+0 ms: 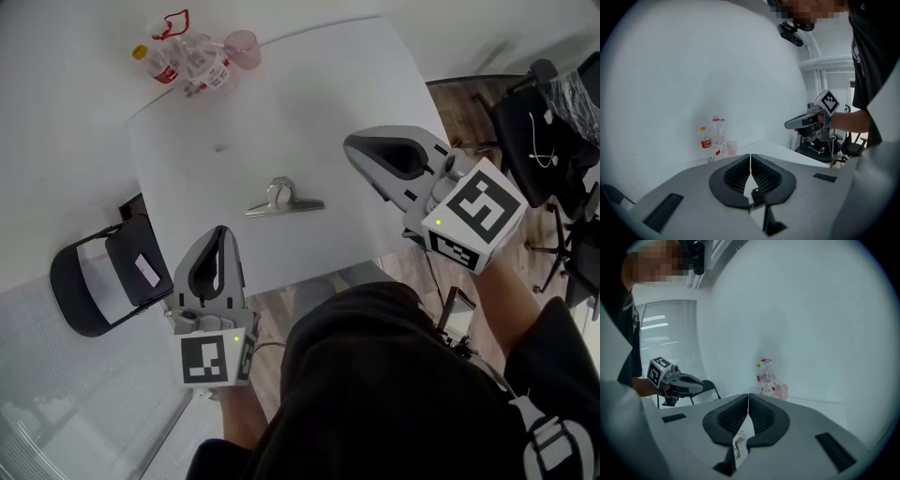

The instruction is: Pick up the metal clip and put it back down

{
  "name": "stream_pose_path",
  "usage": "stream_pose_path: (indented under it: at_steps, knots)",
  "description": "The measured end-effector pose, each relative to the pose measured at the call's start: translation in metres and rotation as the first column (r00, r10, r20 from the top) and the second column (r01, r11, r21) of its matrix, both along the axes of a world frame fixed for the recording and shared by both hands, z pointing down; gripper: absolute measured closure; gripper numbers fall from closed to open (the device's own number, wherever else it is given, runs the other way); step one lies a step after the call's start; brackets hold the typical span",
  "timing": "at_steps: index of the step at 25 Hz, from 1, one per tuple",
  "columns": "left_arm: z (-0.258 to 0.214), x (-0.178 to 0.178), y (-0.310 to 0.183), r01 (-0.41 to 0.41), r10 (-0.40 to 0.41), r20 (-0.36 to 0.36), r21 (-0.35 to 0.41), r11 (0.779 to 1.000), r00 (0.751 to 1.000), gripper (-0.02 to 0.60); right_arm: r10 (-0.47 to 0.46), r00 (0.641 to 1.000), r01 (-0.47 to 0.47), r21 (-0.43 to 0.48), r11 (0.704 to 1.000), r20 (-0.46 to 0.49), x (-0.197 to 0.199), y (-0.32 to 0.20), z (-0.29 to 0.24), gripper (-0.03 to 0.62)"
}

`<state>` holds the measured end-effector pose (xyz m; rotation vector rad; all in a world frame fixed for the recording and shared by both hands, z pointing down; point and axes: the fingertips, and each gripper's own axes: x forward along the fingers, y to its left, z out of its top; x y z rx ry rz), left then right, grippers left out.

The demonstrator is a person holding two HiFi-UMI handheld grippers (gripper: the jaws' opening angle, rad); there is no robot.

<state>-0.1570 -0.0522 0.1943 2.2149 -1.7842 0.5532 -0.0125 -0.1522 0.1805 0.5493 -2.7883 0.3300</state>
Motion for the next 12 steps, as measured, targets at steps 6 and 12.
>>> stream_pose_path:
  at_steps: [6,12]
  knots:
    - [0.021,-0.029,0.0,0.0,-0.001,-0.042,-0.026,1.0,0.999,0.559,-0.046,0.998,0.041,-0.084,0.996,-0.049,-0.035,0.004,0.029,0.573]
    - [0.052,-0.055,0.001,0.024,-0.029,-0.092,-0.052,0.998,0.995,0.56,-0.118,0.99,0.102,-0.179,0.979,-0.079,-0.065,0.012,0.07,0.567]
